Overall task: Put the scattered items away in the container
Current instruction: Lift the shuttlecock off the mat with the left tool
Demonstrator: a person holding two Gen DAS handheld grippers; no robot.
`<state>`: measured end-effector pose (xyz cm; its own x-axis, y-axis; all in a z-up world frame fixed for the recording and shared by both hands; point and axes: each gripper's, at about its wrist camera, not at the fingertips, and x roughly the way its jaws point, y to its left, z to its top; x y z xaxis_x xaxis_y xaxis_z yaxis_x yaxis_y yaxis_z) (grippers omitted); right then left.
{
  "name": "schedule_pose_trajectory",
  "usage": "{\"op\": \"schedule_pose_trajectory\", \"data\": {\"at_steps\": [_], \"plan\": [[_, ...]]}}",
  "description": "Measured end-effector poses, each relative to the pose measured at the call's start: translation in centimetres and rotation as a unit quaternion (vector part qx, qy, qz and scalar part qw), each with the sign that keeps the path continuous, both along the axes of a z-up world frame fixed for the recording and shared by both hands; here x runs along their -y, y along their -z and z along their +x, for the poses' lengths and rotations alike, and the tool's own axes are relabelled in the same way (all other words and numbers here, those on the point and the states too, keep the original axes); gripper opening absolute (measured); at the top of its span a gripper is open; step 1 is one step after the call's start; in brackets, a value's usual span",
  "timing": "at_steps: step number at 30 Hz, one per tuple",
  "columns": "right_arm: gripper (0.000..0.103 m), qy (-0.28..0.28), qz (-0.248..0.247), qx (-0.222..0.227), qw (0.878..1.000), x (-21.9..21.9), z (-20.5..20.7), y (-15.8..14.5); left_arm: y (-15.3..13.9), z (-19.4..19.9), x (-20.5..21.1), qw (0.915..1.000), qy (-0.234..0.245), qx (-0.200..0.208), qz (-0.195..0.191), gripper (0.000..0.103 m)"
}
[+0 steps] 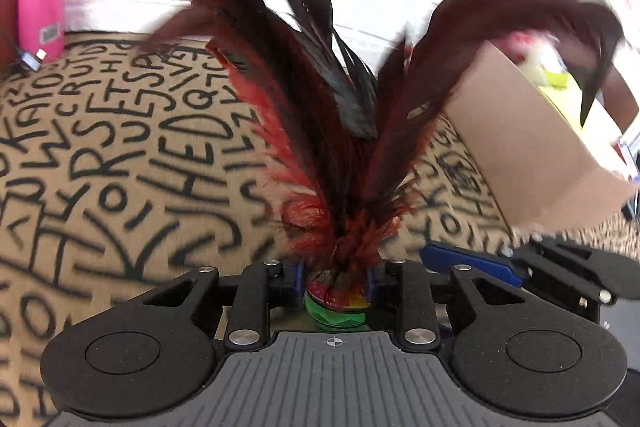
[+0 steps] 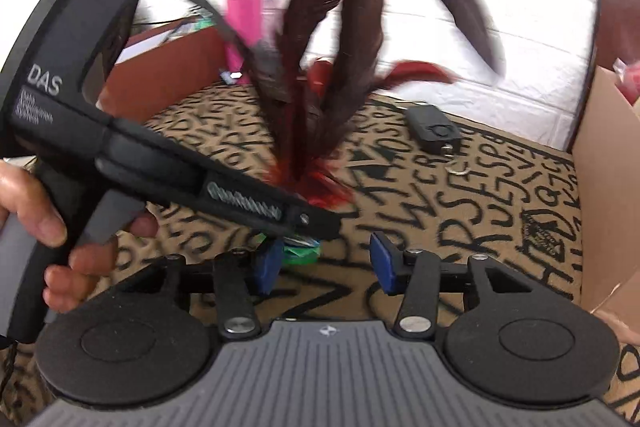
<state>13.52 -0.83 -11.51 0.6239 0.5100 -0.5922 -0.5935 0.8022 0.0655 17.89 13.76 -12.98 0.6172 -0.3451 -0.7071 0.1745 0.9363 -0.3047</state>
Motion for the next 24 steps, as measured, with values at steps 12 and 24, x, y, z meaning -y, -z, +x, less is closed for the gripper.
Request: {"op": "schedule_pose_trajectory", "data": {"at_steps": [12, 24], "plan": [[0.045, -0.010, 0.008, -0.008, 1.000, -0.2, -5.7, 1.0, 0.3, -6.7, 0.4, 0.9995, -0.009, 0.000, -0.030, 0.047], [0.046, -0.004, 0.024, -0.010, 1.000, -0.7, -4.1, 1.1, -1.2, -5.2, 0.6, 0.9997, -0.018, 0.018, 0.000, 0.070]]}}
